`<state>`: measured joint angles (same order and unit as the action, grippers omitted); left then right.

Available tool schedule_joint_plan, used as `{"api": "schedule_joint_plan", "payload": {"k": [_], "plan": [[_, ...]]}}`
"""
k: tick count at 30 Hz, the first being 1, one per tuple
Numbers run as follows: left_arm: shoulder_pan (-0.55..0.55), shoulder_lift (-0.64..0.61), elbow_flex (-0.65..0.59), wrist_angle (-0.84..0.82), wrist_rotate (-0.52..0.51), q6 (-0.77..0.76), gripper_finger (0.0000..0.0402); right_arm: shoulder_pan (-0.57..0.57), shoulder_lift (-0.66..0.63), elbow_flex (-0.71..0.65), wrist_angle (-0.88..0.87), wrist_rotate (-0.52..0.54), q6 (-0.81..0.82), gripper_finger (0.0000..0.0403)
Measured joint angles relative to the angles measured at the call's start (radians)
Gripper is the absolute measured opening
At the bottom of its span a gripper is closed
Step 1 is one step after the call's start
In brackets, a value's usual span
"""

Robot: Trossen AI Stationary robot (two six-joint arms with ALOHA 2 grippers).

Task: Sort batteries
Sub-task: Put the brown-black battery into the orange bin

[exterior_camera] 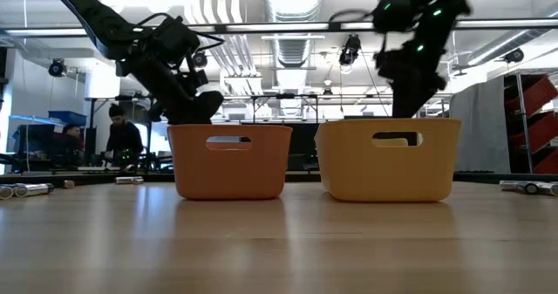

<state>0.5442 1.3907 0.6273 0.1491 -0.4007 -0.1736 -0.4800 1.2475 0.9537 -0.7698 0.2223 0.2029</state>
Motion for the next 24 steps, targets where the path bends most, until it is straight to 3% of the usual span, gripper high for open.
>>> {"api": "schedule_joint_plan", "payload": {"k": [4, 6, 12, 16, 20, 24], "plan": [[0.000, -0.001, 0.000, -0.001, 0.000, 0.001, 0.0146, -0.099, 0.156, 0.102, -0.076, -0.133, -0.234, 0.0187], [0.000, -0.001, 0.000, -0.001, 0.000, 0.001, 0.0146, -0.134, 0.223, 0.134, -0.120, -0.145, -0.372, 0.0184], [0.000, -0.001, 0.000, 0.000, -0.006, 0.009, 0.0146, -0.217, 0.371, 0.203, -0.143, -0.064, -0.691, 0.0175], [0.000, -0.002, 0.000, 0.000, -0.009, 0.028, 0.0146, -0.262, 0.458, 0.233, -0.142, -0.051, -0.780, 0.0167], [0.000, -0.002, 0.000, 0.000, -0.009, 0.049, 0.0146, -0.291, 0.532, 0.256, -0.139, 0.059, -0.856, 0.0158], [0.000, -0.002, 0.000, -0.001, -0.010, 0.064, 0.0146, -0.315, 0.588, 0.281, -0.138, 0.067, -0.899, 0.0146]]}}
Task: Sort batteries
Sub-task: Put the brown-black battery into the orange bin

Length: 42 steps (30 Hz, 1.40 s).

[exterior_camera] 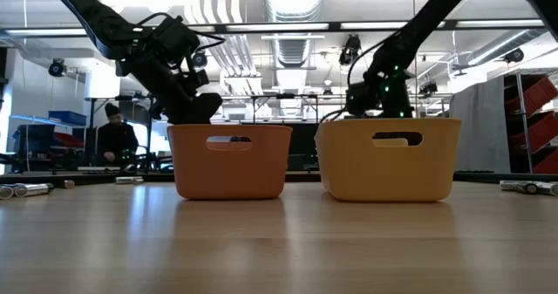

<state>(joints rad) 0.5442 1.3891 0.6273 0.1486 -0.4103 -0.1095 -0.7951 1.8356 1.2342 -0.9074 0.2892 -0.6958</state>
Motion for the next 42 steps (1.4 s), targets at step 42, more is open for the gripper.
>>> {"api": "schedule_joint_plan", "payload": {"k": [42], "plan": [[-0.005, -0.021, -0.186, 0.347, 0.274, 0.214, 0.0146, -0.010, -0.119, 0.070, 0.057, -0.104, 0.101, 0.0040]]}}
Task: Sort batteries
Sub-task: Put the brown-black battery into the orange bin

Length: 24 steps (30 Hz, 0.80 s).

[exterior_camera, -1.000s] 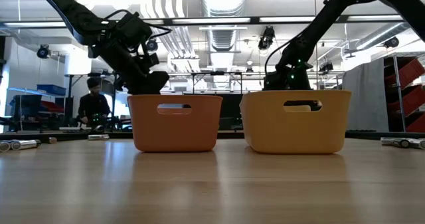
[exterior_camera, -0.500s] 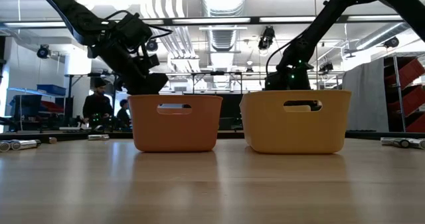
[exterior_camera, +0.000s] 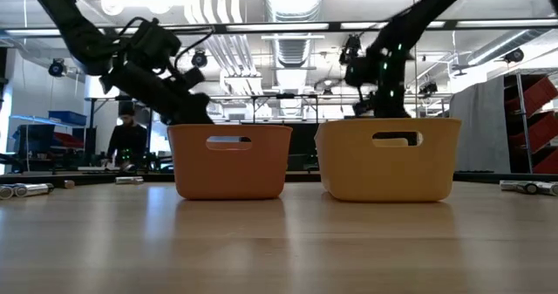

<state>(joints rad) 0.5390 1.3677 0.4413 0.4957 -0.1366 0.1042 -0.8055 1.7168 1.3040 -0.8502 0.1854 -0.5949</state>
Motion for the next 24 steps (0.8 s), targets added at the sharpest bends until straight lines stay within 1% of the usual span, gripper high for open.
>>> {"api": "schedule_joint_plan", "payload": {"k": [2, 4, 8, 12, 15, 18, 21, 24], "plan": [[-0.001, -0.011, -0.012, 0.031, 0.080, 0.020, 0.0146, 0.041, -0.063, 0.000, 0.005, 0.000, 0.043, 0.0040], [-0.001, -0.024, -0.014, 0.039, 0.122, 0.036, 0.0146, 0.093, -0.124, 0.000, 0.008, -0.024, 0.090, 0.0040], [-0.005, -0.045, -0.027, 0.035, 0.185, 0.044, 0.0146, 0.228, -0.220, -0.012, 0.034, -0.036, 0.189, 0.0039], [-0.029, -0.059, -0.028, 0.039, 0.208, 0.044, 0.0146, 0.386, -0.303, -0.050, 0.166, -0.036, 0.294, 0.0039], [-0.065, -0.072, -0.028, 0.064, 0.211, 0.044, 0.0146, 0.503, -0.345, -0.115, 0.320, -0.033, 0.382, 0.0039], [-0.128, -0.078, -0.028, 0.144, 0.237, 0.045, 0.0146, 0.623, -0.382, -0.206, 0.539, -0.025, 0.445, 0.0039], [-0.208, -0.078, -0.028, 0.229, 0.271, 0.049, 0.0146, 0.742, -0.387, -0.304, 0.778, 0.003, 0.481, 0.0039], [-0.275, -0.078, -0.028, 0.294, 0.319, 0.049, 0.0146, 0.830, -0.372, -0.371, 0.993, 0.048, 0.491, 0.0039]]}}
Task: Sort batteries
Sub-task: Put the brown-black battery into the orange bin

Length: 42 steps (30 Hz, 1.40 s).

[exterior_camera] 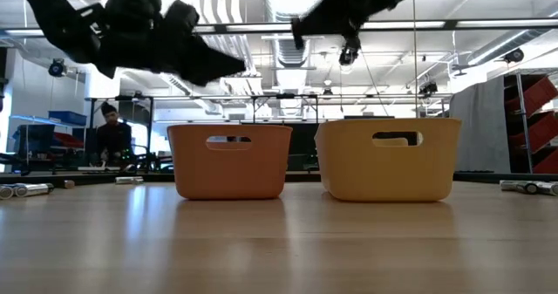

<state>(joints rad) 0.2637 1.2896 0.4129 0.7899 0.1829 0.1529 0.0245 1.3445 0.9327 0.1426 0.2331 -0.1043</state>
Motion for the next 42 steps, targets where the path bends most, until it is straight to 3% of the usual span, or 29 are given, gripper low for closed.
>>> {"api": "schedule_joint_plan", "payload": {"k": [4, 11, 21, 28, 32, 38, 42], "plan": [[-0.056, 0.000, 0.000, 0.058, 0.041, -0.005, 0.0146, 0.060, 0.040, -0.036, 0.207, 0.031, 0.002, 0.0039], [-0.097, 0.007, 0.000, 0.101, 0.049, -0.036, 0.0146, 0.066, 0.166, -0.004, 0.341, 0.033, 0.031, 0.0040], [-0.111, 0.013, 0.019, 0.085, 0.059, -0.049, 0.0146, 0.062, 0.301, 0.144, 0.355, 0.038, -0.008, 0.0041], [-0.111, 0.015, 0.019, 0.093, 0.051, -0.049, 0.0144, 0.057, 0.321, 0.182, 0.318, 0.116, -0.013, 0.0042], [-0.111, 0.017, 0.019, 0.103, 0.048, -0.044, 0.0113, 0.053, 0.320, 0.176, 0.323, 0.115, 0.010, 0.0042], [-0.111, 0.018, 0.030, 0.100, 0.046, -0.031, 0.0035, 0.053, 0.321, 0.174, 0.326, 0.117, 0.027, 0.0044], [-0.111, 0.019, 0.032, 0.099, 0.036, -0.031, 0.0030, 0.052, 0.321, 0.174, 0.336, 0.121, 0.026, 0.0055]]}}
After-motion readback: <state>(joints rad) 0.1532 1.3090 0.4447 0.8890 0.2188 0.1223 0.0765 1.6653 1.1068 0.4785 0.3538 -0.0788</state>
